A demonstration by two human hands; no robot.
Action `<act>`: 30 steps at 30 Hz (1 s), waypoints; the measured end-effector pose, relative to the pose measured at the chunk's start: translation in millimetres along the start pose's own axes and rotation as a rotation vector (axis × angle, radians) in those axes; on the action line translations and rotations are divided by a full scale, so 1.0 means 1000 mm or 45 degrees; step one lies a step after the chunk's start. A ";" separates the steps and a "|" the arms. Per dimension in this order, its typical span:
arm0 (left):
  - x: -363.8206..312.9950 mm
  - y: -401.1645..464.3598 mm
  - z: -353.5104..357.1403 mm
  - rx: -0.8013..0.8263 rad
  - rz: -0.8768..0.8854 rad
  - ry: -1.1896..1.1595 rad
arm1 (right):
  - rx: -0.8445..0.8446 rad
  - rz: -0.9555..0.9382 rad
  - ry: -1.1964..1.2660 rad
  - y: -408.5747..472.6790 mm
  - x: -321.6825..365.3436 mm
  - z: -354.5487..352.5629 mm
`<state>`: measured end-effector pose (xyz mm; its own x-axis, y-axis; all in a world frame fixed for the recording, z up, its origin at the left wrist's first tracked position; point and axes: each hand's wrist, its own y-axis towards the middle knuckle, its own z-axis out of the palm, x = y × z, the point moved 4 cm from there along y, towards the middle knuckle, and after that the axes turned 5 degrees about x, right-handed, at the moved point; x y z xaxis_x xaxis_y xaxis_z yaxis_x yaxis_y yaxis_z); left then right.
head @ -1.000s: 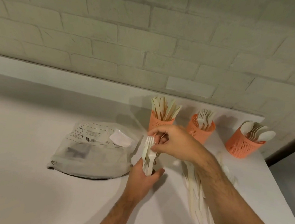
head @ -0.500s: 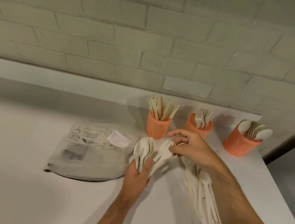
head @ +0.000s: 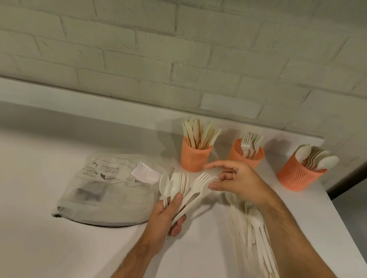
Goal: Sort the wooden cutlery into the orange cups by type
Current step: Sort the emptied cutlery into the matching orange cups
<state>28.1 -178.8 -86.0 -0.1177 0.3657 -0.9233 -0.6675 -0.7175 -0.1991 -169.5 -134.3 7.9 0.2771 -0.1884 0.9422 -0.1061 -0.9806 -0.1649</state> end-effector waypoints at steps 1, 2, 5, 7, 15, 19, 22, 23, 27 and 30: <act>0.001 0.001 -0.001 0.009 -0.038 -0.023 | 0.003 -0.016 0.043 0.001 -0.002 -0.001; 0.001 0.002 -0.003 0.027 -0.078 -0.050 | 0.012 -0.021 0.054 0.001 -0.002 -0.001; 0.000 0.005 -0.005 0.165 -0.183 -0.105 | 0.082 -0.048 -0.080 0.002 0.002 0.002; -0.001 0.005 -0.002 0.307 -0.243 -0.119 | 0.132 -0.099 -0.097 0.003 0.006 0.006; 0.005 0.003 0.028 0.541 -0.362 -0.113 | 0.115 -0.185 -0.176 -0.007 0.014 -0.009; 0.002 0.004 0.042 0.544 -0.269 -0.109 | -0.020 -0.208 -0.119 -0.017 0.013 -0.030; -0.002 0.010 0.054 0.441 -0.240 0.006 | -0.021 -0.217 -0.038 -0.020 0.013 -0.035; -0.005 0.012 0.058 0.406 -0.218 0.065 | -0.040 -0.222 -0.053 -0.021 0.013 -0.035; -0.011 0.017 0.072 0.309 -0.101 0.165 | -0.260 -0.259 -0.130 -0.021 0.016 -0.046; -0.016 0.019 0.079 0.260 -0.048 0.131 | -0.324 -0.277 -0.096 -0.019 0.022 -0.057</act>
<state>-40.4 -151.2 -49.3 -0.0215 0.3197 -0.9473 -0.8060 -0.5661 -0.1728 -215.5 -117.0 48.7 0.3884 0.0109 0.9214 -0.2690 -0.9550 0.1247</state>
